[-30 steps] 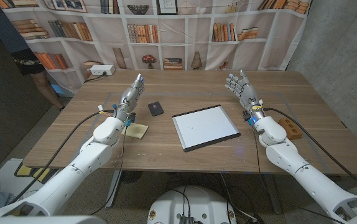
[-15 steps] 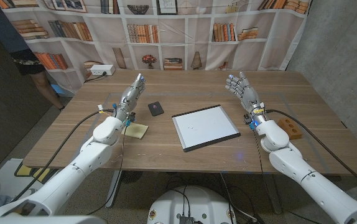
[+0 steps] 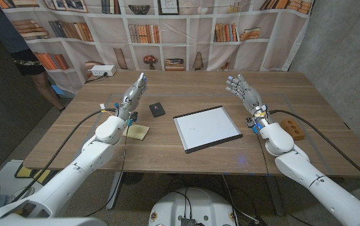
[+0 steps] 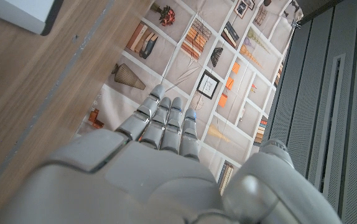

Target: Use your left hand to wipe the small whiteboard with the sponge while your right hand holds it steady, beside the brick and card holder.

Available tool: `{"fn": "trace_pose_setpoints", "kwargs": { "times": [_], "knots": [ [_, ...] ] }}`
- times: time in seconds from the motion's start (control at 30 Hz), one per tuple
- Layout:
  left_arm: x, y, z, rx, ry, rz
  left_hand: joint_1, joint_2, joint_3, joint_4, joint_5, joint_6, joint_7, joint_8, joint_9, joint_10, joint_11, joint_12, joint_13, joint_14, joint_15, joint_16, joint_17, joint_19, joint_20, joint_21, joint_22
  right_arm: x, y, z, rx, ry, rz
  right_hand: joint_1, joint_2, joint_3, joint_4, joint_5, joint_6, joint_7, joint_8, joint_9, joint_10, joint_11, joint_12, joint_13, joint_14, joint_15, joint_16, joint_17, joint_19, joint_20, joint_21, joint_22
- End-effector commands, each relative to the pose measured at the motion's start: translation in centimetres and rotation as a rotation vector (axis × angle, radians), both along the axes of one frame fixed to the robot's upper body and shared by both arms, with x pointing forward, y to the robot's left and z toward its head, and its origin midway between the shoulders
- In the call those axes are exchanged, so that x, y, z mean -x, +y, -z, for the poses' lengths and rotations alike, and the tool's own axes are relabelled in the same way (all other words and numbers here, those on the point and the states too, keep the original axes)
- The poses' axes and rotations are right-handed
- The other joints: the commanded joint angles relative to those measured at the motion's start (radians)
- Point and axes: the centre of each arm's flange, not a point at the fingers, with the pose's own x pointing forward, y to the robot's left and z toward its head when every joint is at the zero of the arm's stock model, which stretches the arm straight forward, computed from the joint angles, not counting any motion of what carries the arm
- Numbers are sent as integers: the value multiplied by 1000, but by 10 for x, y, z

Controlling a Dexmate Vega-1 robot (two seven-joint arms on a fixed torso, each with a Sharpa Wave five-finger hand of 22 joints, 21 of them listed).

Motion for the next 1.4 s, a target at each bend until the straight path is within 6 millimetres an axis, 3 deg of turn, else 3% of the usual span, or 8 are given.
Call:
{"fn": "trace_pose_setpoints", "kwargs": {
  "times": [0.03, 0.2, 0.53, 0.87, 1.03, 1.4],
  "knots": [
    [4, -27, -3, 16, -3, -19, 3, -6, -5, -5, -1, 13, -3, 6, 5, 10, -2, 7, 4, 10, -2, 8, 4, 12, 5, 8, 4, 7, -12, -3, 76, -59, 17, 6, -3, 1, -4, 8, 10, -2, 9, 3, 1, -5, 2, 5, 2, -6, 2, 3, 5, -49, -6, 3],
    [4, -32, -9, -2, -25, -19, 4, -6, -5, -5, -1, 17, -2, 7, 5, 11, -2, 7, 4, 13, -1, 8, 4, 13, 7, 8, 4, 12, -11, -6, 106, -112, 48, 7, -2, 1, -5, 9, 11, -4, 9, 3, 1, -7, 2, 5, -1, -6, 1, 3, 2, -47, -9, 3],
    [9, -14, -27, -26, -55, 1, 6, -5, -4, -6, -2, 23, -2, 8, 6, 18, -1, 8, 4, 19, -4, 8, 4, 16, 9, 8, 4, 24, 3, -10, 121, -206, 141, 11, 3, 3, -7, 13, 13, -7, 9, 3, 3, -10, 1, 5, 0, -12, 0, 3, 6, -52, -12, 3],
    [6, 0, -20, -9, -39, 8, 7, -3, -4, -6, -2, 25, -4, 7, 6, 20, -3, 7, 4, 21, -5, 8, 4, 14, 10, 6, 4, 35, 10, -5, 249, -267, 254, 20, 10, 7, -12, 21, 29, -19, 12, 4, 18, -34, 4, 5, 24, -34, 6, 2, 29, -67, -13, 3],
    [2, 2, -18, -9, -43, 32, 9, -1, -3, -6, -3, 27, -4, 7, 6, 20, -3, 6, 4, 22, -5, 7, 4, 11, 15, 5, 4, 42, 12, -4, 281, -295, 276, 30, 13, 8, -20, 33, 22, -27, 5, 5, -33, -31, -18, 5, -34, -41, -17, 2, 3, -77, -37, 2],
    [4, -6, -15, -9, -62, 54, 12, 2, -1, -6, -4, 30, -6, 6, 6, 22, -5, 5, 4, 25, -7, 6, 4, 11, 17, 4, 4, 50, 18, -4, 479, -311, 332, 33, 15, 8, -22, 38, 18, -36, 3, 5, -32, -38, -18, 5, -43, -38, -17, 2, -10, -74, -48, 2]
  ]
}}
